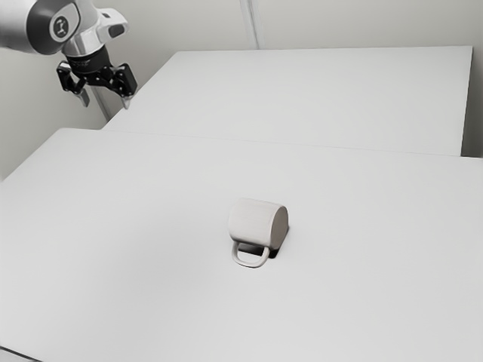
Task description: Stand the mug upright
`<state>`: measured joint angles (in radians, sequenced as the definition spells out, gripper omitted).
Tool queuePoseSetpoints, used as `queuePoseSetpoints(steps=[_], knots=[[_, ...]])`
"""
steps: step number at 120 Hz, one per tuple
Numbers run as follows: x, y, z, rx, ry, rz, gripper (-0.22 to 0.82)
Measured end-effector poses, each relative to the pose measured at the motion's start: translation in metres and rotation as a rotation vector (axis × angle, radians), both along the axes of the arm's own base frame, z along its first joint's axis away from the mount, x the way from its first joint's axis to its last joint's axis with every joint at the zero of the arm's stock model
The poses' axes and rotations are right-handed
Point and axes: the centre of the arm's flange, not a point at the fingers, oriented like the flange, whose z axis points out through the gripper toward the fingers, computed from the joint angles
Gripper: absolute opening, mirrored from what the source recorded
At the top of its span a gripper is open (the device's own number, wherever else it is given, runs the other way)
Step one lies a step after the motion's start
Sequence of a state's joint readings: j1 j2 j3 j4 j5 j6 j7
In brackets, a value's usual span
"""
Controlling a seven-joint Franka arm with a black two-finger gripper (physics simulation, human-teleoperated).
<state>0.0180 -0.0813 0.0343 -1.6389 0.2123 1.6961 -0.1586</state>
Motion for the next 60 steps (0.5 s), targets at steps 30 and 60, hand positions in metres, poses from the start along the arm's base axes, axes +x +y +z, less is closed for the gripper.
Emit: queuePoseSetpoints(steps=[30,60], knots=[[0.001,-0.004,-0.003,0.006,0.018,-0.08,0.6],[0.016,-0.01,-0.048,-0.182,0.085,-0.09,0.6]])
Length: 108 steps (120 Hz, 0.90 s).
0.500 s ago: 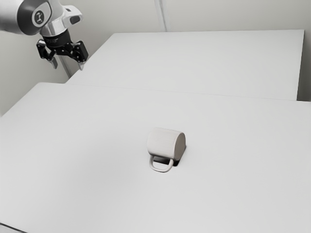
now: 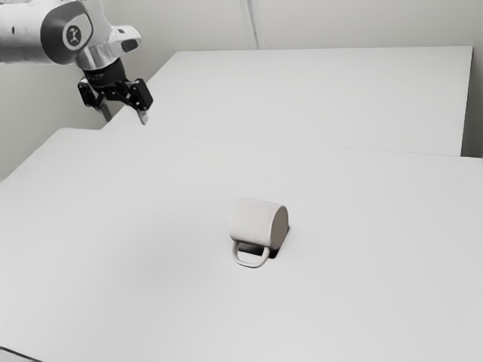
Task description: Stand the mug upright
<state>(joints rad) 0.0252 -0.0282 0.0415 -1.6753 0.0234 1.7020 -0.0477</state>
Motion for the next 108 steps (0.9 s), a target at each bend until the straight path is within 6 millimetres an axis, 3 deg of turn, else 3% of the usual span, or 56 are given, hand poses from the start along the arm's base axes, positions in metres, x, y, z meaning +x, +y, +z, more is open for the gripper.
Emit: queuePoseSetpoints(steps=[22,44,66,83,108], knots=[[0.014,0.004,-0.069,-0.32,0.105,0.091,0.6],[0.025,0.027,-0.137,-0.542,0.191,0.203,0.6],[0.047,0.018,-0.203,-0.718,0.241,0.252,0.6],[0.054,0.011,-0.236,-0.798,0.252,0.274,0.6],[0.041,-0.015,-0.272,-0.915,0.304,0.297,0.6]])
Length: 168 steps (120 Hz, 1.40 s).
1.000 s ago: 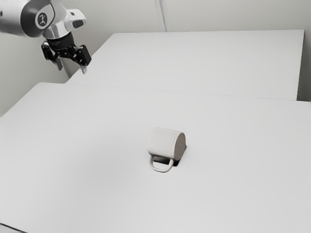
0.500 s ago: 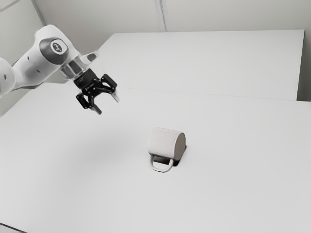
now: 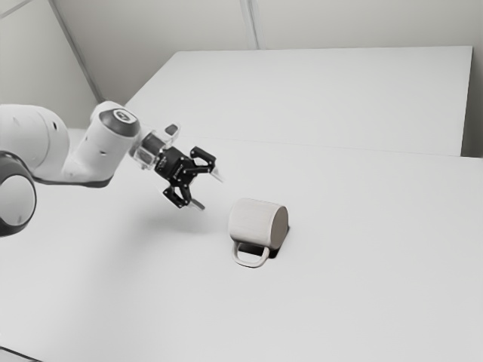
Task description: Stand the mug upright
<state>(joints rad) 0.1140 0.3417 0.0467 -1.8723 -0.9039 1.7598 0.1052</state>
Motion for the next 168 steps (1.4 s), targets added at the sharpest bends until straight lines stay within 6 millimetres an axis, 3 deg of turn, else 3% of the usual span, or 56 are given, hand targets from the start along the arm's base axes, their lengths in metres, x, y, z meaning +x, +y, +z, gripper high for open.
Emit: queuePoseSetpoints(steps=[25,43,69,89,93,111,124,143,156,168], knots=[[0.011,-0.015,-0.03,-0.049,0.02,-0.007,0.6],[0.026,-0.03,-0.038,-0.088,0.001,0.001,0.6],[0.03,-0.055,-0.044,-0.161,0.001,0.029,0.6],[0.033,-0.061,-0.051,-0.212,0.002,0.073,0.6],[0.034,-0.061,-0.05,-0.215,-0.002,0.078,0.56],[0.036,-0.061,-0.051,-0.211,-0.011,0.085,0.17],[0.036,-0.067,-0.05,-0.205,-0.017,0.076,0.0],[0.038,-0.082,-0.048,-0.194,-0.031,0.057,-0.11],[0.043,-0.084,-0.039,-0.128,-0.067,0.017,-0.11],[0.047,-0.09,-0.001,-0.008,-0.142,-0.083,-0.12]])
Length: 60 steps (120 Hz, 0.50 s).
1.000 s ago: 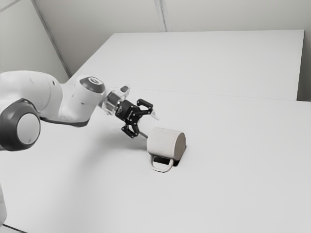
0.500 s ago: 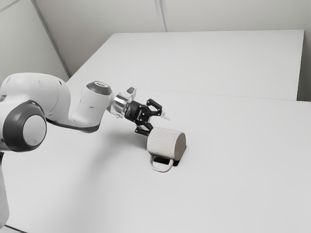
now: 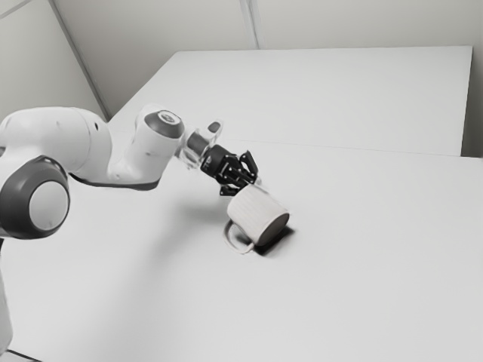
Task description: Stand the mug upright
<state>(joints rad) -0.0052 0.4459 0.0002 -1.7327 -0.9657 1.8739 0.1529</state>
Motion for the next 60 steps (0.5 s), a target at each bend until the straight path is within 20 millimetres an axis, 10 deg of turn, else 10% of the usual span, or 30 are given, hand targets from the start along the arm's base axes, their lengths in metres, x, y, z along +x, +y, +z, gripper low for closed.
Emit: queuePoseSetpoints(steps=[27,60], knots=[[-0.018,-0.002,0.062,0.412,-0.125,-0.253,-0.13],[-0.068,0.008,0.059,0.762,-0.168,-0.42,-0.13]])
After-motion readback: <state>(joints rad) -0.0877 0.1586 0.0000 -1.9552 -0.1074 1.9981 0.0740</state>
